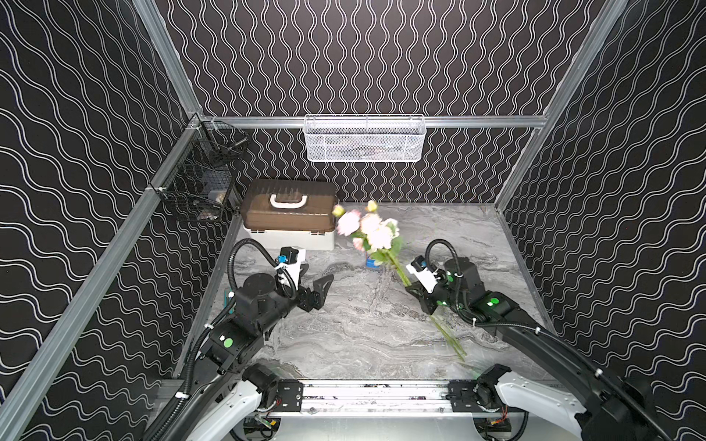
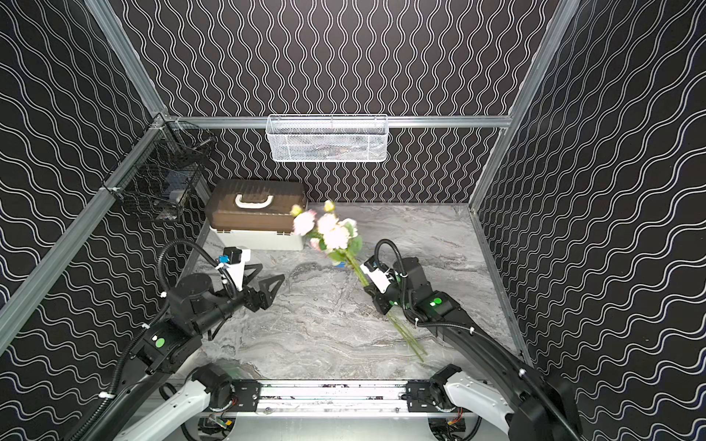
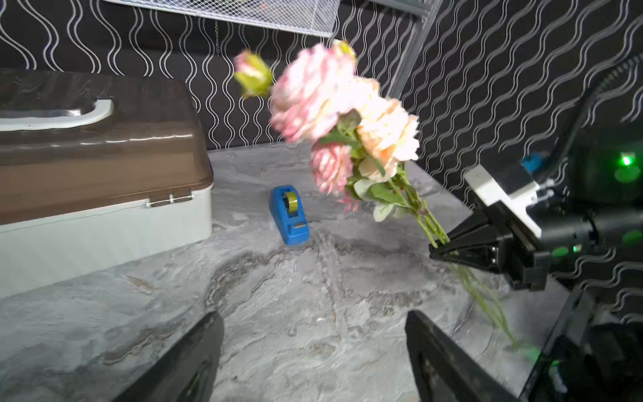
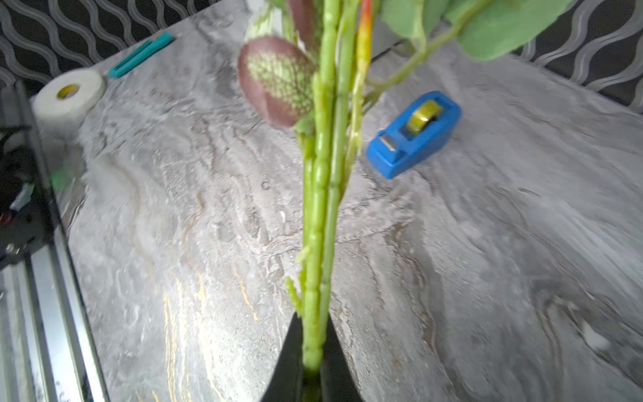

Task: Wrap bouquets with tape
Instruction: Pick up the unwrapped bouquet from the center of the board, then place the unwrapped bouquet at the center of the board.

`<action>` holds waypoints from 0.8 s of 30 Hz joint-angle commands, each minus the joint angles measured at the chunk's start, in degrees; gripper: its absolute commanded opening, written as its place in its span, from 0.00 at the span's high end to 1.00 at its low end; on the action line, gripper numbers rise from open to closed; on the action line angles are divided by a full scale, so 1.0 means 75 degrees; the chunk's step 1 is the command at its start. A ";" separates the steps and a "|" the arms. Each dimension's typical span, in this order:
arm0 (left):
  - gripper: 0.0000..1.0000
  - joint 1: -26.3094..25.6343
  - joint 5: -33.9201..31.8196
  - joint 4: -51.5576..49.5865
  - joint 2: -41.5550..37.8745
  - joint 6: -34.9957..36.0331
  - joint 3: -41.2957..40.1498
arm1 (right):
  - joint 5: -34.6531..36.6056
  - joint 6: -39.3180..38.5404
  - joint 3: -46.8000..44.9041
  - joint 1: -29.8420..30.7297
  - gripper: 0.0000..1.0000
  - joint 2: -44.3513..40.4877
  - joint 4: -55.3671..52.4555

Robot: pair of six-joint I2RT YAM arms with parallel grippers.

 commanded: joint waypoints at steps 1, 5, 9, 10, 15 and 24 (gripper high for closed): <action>0.15 -0.0016 0.0444 0.0233 -0.0209 0.1237 -0.0228 | -0.0902 -0.2317 0.0344 0.0116 1.00 0.0903 0.0268; 0.15 -0.0018 0.0681 0.0278 -0.0192 0.1545 -0.0320 | -0.1150 -0.3734 0.1238 0.0130 1.00 0.2476 -0.0169; 0.15 -0.0013 0.0690 0.0216 -0.0050 0.1784 -0.0283 | -0.1437 -0.5121 0.2254 0.0130 1.00 0.3938 -0.0864; 0.15 -0.0018 0.0665 0.0240 -0.0041 0.1821 -0.0312 | -0.1416 -0.5345 0.2452 0.0130 1.00 0.4227 -0.0969; 0.16 -0.0017 0.0701 0.0218 0.0093 0.2130 -0.0340 | -0.1423 -0.6328 0.3506 0.0130 1.00 0.5594 -0.1508; 0.15 -0.0009 0.0478 0.0373 0.0425 0.2440 -0.0442 | -0.0968 -0.7095 0.4718 0.0130 1.00 0.7069 -0.2016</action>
